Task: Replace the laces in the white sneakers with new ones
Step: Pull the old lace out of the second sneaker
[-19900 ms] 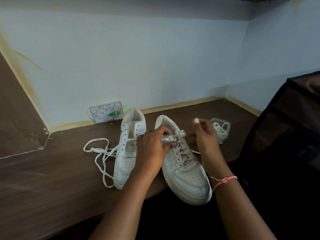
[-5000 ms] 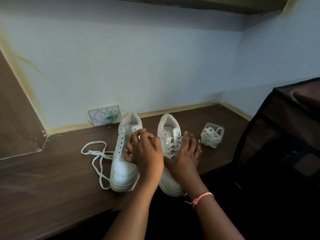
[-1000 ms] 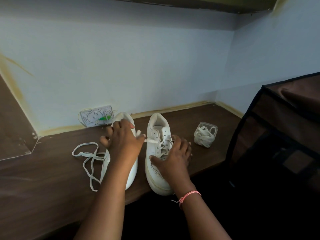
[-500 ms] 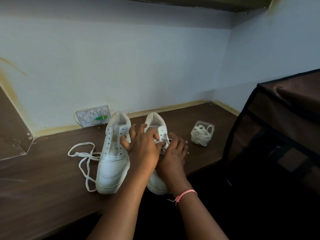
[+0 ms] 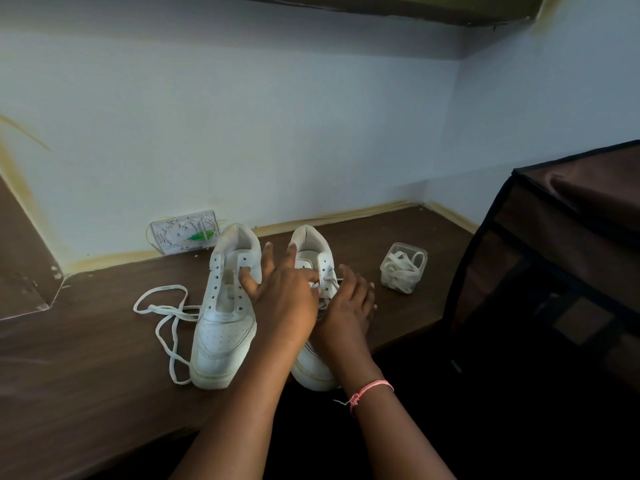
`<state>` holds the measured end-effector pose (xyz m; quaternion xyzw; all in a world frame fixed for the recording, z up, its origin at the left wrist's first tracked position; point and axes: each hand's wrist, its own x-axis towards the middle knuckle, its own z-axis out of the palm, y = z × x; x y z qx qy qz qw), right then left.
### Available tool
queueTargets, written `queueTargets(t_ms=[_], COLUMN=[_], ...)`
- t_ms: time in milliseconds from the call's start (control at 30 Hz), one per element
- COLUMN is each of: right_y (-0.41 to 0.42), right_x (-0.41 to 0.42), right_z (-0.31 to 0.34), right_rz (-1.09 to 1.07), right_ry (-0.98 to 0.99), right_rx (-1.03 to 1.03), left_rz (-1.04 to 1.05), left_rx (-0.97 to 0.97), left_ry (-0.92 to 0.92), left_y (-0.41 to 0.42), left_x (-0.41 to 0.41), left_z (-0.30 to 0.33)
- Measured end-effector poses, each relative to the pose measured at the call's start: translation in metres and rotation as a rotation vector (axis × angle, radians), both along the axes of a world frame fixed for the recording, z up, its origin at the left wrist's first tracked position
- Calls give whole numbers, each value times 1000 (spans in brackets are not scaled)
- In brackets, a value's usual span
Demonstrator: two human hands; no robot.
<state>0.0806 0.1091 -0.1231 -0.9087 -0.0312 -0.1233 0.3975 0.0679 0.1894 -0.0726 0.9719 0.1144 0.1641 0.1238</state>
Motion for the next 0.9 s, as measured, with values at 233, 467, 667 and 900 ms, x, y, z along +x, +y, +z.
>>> queueTargets(t_ms=[233, 467, 667, 900], right_y=[-4, -2, -1, -2], right_x=[1, 2, 1, 0], right_z=[-2, -3, -1, 0], right_rz=[46, 7, 6, 20], right_ry=[13, 21, 14, 13], right_rx=[-12, -3, -7, -18], left_rz=[-45, 192, 165, 35], left_rx=[-228, -303, -149, -122], left_ry=[-161, -79, -177, -193], left_y=[13, 25, 20, 13], left_x=[10, 3, 3, 10], left_z=[-7, -11, 1, -15])
